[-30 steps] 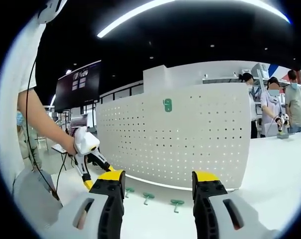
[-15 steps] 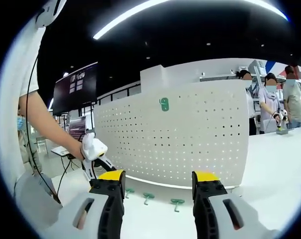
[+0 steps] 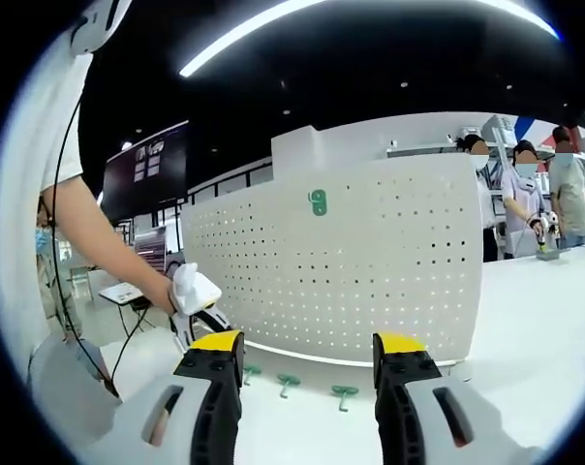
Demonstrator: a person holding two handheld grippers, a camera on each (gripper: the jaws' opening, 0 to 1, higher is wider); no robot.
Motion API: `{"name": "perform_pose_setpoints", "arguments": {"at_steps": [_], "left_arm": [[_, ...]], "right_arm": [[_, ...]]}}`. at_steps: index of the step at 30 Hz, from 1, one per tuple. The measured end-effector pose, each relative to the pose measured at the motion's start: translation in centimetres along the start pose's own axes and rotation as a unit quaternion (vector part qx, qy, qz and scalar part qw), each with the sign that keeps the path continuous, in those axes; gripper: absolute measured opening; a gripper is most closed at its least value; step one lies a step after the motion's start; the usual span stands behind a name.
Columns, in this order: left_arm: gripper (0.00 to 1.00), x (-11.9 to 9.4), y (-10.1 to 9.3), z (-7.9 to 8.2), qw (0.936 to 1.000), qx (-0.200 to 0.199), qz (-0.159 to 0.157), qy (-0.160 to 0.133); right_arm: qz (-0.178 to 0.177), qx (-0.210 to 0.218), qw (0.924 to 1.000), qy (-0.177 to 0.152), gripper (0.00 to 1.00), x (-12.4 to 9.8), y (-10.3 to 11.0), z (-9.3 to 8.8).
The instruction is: Insert the hook assembly into the mounting plate slot until the hook locks in place.
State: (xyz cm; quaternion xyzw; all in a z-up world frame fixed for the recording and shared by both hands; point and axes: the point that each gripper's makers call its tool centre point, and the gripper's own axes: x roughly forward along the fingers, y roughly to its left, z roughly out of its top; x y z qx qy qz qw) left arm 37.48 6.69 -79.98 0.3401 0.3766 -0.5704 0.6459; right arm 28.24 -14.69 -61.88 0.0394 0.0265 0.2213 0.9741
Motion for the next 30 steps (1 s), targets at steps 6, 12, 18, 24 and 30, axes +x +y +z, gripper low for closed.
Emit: {"name": "perform_pose_setpoints", "arguments": {"at_steps": [6,12,18,24,30], "left_arm": [[0.76,0.7,0.4,-0.2,0.9999,0.005,-0.007,0.011],[0.76,1.0,0.9,-0.5,0.9997,0.006,-0.013,0.021],[0.76,1.3,1.0,-0.3,0.9994,0.009,-0.019,0.026],[0.76,1.6,1.2,-0.6,0.9987,0.019,-0.025,0.041],[0.76,2.1,1.2,-0.8,0.9978,0.025,-0.032,0.052]], "right_arm": [[0.001,-0.002,1.0000,0.002,0.52,0.1,0.1,0.0],[0.000,-0.006,1.0000,0.002,0.53,0.1,0.1,-0.1],[-0.001,-0.010,0.9999,0.004,0.55,0.1,0.1,-0.1],[-0.003,-0.009,1.0000,0.002,0.56,0.1,0.0,0.0],[-0.004,-0.006,1.0000,0.004,0.55,0.0,-0.1,-0.2]]}}
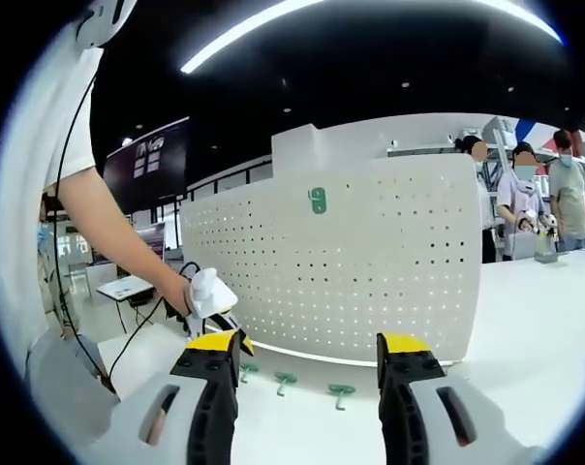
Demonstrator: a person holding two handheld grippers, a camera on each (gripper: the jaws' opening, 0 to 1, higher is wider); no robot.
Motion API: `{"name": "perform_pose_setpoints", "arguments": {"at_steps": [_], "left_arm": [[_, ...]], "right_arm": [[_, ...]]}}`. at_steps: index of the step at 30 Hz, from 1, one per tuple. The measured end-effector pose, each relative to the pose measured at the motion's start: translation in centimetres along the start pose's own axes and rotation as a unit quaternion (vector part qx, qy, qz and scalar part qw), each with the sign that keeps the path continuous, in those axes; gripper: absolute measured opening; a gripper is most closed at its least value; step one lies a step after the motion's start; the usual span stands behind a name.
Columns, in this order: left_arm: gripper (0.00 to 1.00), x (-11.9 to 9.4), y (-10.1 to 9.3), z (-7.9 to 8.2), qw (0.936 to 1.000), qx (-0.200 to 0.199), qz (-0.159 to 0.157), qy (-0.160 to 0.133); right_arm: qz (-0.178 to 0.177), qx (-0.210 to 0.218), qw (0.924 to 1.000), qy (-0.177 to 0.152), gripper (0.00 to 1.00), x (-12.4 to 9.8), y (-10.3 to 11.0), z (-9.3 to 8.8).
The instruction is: Insert the hook assembly into the mounting plate slot until the hook locks in place.
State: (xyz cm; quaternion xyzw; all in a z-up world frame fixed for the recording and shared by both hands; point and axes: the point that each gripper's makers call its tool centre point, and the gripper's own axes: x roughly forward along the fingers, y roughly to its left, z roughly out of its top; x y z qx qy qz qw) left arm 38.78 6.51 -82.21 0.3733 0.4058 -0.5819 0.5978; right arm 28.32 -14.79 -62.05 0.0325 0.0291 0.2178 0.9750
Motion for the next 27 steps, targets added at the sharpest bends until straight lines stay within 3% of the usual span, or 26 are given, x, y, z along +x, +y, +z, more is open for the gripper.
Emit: {"name": "perform_pose_setpoints", "arguments": {"at_steps": [9,21,27], "left_arm": [[0.75,0.77,-0.22,-0.51,0.9996,0.019,-0.002,0.022],[0.72,0.94,0.06,-0.43,0.9992,0.030,0.005,0.024],[0.56,0.75,0.51,-0.28,0.9994,0.024,0.009,0.025]], "right_arm": [[-0.003,0.006,1.0000,0.001,0.54,-0.10,-0.22,-0.13],[-0.001,0.006,1.0000,0.003,0.53,-0.04,-0.22,-0.28],[-0.001,0.005,1.0000,0.003,0.53,-0.06,-0.16,-0.25]]}}
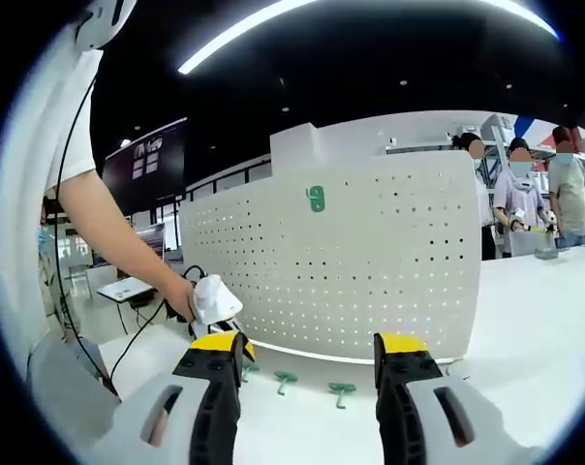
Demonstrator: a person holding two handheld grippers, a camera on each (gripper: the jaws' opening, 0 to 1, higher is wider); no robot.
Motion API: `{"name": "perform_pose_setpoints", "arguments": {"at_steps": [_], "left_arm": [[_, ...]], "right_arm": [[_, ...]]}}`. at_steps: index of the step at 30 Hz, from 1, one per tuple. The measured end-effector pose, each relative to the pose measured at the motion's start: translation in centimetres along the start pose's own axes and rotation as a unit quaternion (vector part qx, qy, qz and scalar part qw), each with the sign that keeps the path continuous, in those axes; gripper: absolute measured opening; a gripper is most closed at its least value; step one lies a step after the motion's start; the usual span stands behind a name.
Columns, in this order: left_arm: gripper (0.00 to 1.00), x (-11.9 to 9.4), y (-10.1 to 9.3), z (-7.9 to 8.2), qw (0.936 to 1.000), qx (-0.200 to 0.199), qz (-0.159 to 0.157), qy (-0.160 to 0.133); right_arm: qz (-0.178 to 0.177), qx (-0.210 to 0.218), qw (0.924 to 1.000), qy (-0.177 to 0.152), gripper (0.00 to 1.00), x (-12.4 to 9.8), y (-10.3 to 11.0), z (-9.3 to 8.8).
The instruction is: Insert the hook assembly into the mounting plate slot until the hook locks in place.
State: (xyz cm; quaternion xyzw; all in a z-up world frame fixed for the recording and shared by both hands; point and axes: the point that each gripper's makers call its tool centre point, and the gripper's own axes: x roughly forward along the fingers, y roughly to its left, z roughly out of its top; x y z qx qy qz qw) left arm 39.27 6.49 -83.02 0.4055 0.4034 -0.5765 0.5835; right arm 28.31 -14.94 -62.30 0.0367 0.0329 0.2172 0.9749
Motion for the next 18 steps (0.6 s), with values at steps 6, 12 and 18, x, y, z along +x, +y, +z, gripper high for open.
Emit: {"name": "perform_pose_setpoints", "arguments": {"at_steps": [6,12,18], "left_arm": [[0.40,-0.15,0.40,0.14,0.9997,-0.023,0.010,-0.001],[0.26,-0.08,0.85,0.30,0.9989,-0.041,0.021,-0.001],[0.13,-0.07,1.03,0.45,0.9984,-0.047,0.031,-0.008]], "right_arm": [[-0.003,0.002,1.0000,-0.003,0.51,-0.06,-0.12,0.11],[-0.003,0.003,1.0000,-0.001,0.51,-0.05,-0.13,0.06],[-0.002,0.005,1.0000,-0.001,0.50,-0.04,-0.11,0.07]]}}
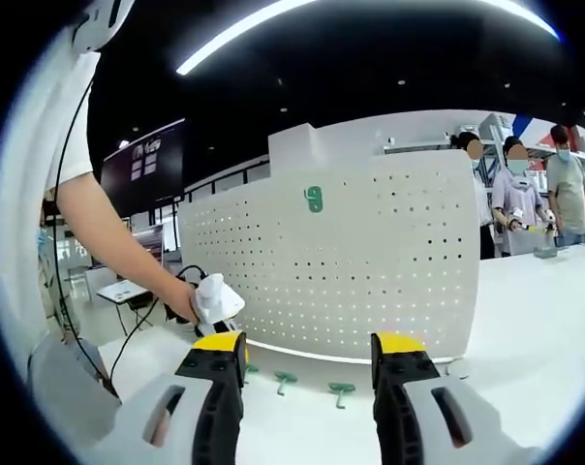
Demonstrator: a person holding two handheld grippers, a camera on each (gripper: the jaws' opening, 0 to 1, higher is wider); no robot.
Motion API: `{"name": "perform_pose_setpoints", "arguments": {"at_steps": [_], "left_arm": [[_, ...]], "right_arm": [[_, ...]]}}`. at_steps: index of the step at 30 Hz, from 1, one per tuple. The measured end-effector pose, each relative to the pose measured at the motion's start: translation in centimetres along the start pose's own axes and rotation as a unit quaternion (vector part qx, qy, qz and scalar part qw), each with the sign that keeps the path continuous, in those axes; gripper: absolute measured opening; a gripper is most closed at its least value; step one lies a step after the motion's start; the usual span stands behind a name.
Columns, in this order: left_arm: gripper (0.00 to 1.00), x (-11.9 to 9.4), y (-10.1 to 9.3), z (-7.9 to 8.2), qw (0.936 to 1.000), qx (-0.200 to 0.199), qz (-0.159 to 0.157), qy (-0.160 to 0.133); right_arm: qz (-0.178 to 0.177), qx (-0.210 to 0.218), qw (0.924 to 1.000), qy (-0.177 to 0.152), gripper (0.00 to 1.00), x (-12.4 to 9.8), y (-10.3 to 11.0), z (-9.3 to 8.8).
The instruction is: Insert the hook assembly into the mounting plate slot until the hook locks in place.
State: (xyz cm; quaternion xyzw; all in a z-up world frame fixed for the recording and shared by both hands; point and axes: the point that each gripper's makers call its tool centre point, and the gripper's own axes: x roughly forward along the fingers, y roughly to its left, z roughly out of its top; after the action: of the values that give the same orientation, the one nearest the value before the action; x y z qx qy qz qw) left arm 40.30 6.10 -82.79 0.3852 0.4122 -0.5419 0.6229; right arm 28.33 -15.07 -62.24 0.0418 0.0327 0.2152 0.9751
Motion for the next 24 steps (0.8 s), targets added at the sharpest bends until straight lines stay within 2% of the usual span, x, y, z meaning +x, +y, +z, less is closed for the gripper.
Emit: {"name": "perform_pose_setpoints", "arguments": {"at_steps": [4,7,11,24], "left_arm": [[0.13,-0.03,-0.02,0.00,1.0000,0.001,0.003,-0.003],[0.07,-0.03,0.27,-0.23,0.9999,0.000,0.012,0.003],[0.06,-0.03,0.38,-0.18,0.9998,-0.017,0.011,0.001],[0.03,0.00,0.42,-0.19,0.9998,-0.004,0.020,0.004]], "right_arm": [[0.001,0.001,1.0000,0.001,0.49,0.00,0.04,-0.04],[0.002,0.001,1.0000,0.000,0.49,0.01,0.04,0.02],[0.002,0.007,1.0000,-0.006,0.49,-0.03,-0.04,0.20],[0.000,0.007,1.0000,-0.006,0.49,-0.07,-0.05,0.26]]}}
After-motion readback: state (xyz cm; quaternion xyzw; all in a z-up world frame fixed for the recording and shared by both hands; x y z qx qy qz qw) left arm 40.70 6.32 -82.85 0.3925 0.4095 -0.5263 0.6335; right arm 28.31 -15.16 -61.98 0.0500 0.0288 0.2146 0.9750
